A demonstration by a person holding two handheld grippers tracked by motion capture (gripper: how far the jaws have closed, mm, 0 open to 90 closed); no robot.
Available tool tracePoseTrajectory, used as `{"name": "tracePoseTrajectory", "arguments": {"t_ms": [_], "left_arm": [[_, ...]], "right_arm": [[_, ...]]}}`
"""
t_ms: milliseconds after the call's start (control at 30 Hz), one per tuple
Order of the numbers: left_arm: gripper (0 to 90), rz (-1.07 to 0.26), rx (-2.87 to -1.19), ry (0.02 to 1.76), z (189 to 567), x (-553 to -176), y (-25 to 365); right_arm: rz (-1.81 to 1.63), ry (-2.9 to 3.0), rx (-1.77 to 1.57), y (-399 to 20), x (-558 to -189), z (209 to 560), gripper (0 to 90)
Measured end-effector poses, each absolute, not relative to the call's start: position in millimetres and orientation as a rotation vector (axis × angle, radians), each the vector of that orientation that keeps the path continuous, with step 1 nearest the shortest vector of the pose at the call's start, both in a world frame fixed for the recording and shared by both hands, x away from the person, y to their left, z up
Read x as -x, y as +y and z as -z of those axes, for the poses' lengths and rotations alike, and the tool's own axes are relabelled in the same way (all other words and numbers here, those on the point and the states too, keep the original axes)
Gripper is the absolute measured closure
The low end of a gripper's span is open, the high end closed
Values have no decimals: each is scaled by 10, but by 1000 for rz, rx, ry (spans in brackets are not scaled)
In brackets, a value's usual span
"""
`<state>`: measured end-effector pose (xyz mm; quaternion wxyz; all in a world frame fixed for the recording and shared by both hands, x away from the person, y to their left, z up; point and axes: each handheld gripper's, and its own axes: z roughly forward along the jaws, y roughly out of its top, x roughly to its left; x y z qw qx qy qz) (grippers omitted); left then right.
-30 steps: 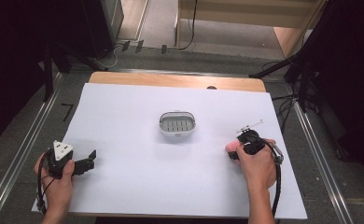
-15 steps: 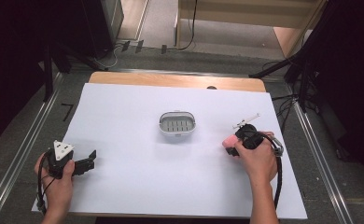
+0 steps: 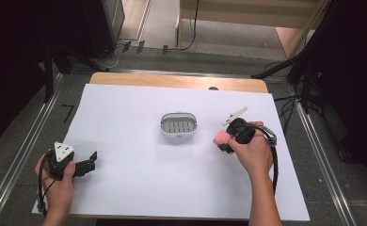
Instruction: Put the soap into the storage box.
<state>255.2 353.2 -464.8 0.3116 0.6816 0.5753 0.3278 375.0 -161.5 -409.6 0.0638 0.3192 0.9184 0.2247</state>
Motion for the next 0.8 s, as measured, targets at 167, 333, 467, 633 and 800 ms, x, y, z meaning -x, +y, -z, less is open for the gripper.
{"name": "tracePoseTrajectory", "arguments": {"t_ms": [167, 333, 467, 633, 800], "left_arm": [[60, -865, -1798, 1517, 4649, -2553, 3533], [60, -863, -1798, 1518, 4649, -2553, 3533], [60, -862, -1797, 1519, 4648, -2553, 3534], [60, -862, -1798, 1517, 4649, -2553, 3534], [60, -862, -1799, 1516, 4649, -2552, 3533]], "right_arm": [[-709, 2775, -930, -1552, -3768, 4054, 387], [-749, 2852, -819, -1461, -3803, 4006, 388], [-738, 2894, -730, -1371, -3820, 3983, 388], [-747, 2903, -665, -1273, -3842, 3945, 389], [-776, 2906, -628, -1216, -3850, 3916, 389]]}}
